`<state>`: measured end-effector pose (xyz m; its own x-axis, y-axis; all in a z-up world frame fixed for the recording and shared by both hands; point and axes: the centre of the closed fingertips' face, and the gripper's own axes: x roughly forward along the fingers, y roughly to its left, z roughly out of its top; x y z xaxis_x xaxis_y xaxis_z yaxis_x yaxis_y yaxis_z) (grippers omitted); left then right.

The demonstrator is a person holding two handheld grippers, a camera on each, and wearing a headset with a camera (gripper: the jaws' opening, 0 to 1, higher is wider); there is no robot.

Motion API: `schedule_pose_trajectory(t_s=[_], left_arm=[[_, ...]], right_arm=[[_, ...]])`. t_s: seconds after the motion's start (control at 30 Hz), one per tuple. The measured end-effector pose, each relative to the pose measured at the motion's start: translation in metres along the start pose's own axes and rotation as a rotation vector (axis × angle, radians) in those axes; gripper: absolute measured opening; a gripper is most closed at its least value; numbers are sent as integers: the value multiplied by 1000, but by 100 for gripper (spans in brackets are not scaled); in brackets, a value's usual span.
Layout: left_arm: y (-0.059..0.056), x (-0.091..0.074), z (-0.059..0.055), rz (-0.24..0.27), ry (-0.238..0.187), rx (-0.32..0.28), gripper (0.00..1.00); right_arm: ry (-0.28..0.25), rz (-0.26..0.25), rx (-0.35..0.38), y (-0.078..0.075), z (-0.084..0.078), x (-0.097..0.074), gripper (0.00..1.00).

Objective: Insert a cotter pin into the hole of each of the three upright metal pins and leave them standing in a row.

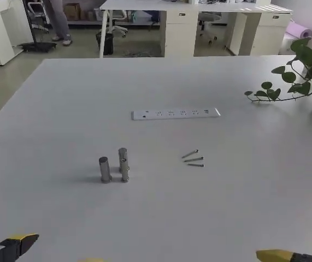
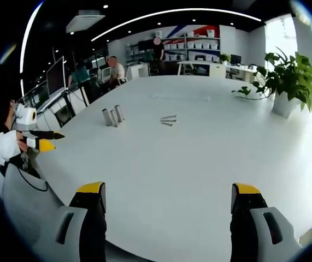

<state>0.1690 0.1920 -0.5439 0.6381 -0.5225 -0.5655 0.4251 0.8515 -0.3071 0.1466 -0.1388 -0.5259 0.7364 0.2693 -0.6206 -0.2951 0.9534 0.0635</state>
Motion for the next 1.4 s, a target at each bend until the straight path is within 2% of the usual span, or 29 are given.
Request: schedule_pose_trajectory(t_s=[0.1, 0.43, 0.53, 0.77, 1.1, 1.2, 1.4], left_arm=[[4, 4, 4, -4, 2, -6, 89], [17, 18, 27, 0, -19, 32, 86], [23, 24, 34, 5, -7, 45, 86], [33, 38, 49, 6, -7, 70, 83], [40, 67, 76, -23, -17, 98, 75], [44, 77, 84, -13, -29, 132, 71], [53, 92, 93, -1, -34, 156, 65]], right_arm=[[3, -1, 8, -1, -1, 0, 93], [-9, -23, 34, -6, 0, -2, 93], [-6, -25, 36, -6, -2, -1, 93], [-5, -33, 33, -8, -2, -1, 92], [-5, -51, 53, -10, -3, 0, 93], [-1, -56, 48, -11, -4, 0, 92], [10, -60, 47, -12, -5, 0, 92]])
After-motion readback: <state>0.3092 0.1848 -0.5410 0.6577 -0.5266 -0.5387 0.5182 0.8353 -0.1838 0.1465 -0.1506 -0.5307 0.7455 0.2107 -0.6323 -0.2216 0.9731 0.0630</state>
